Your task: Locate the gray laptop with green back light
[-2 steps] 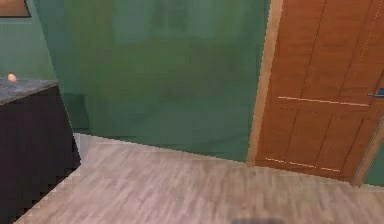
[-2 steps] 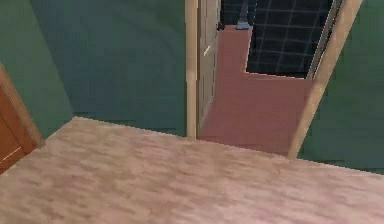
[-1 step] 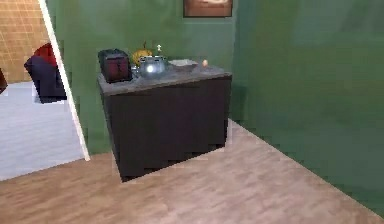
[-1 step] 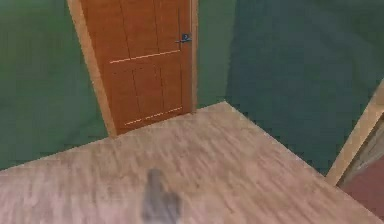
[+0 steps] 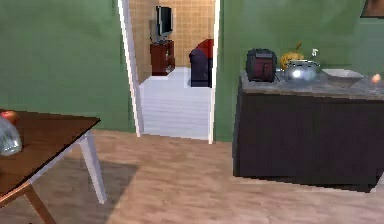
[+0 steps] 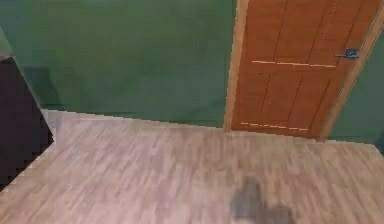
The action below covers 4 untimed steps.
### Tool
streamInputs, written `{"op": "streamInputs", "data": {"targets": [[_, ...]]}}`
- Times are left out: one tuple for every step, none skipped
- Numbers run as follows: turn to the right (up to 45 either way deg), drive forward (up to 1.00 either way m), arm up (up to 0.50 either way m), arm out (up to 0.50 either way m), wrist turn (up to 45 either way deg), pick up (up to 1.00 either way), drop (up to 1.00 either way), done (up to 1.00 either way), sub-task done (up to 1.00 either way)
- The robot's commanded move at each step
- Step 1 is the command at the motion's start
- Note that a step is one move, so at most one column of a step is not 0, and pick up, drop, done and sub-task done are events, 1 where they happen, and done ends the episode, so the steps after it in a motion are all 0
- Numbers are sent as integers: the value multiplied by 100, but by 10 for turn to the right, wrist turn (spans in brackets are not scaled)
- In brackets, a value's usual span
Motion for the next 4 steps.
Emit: {"op": "streamInputs", "data": {"targets": [[0,65,0,0,0,0,0,0,0],[-150,0,0,0,0,0,0,0,0],[0,100,0,0,0,0,0,0,0],[0,35,0,0,0,0,0,0,0]]}}
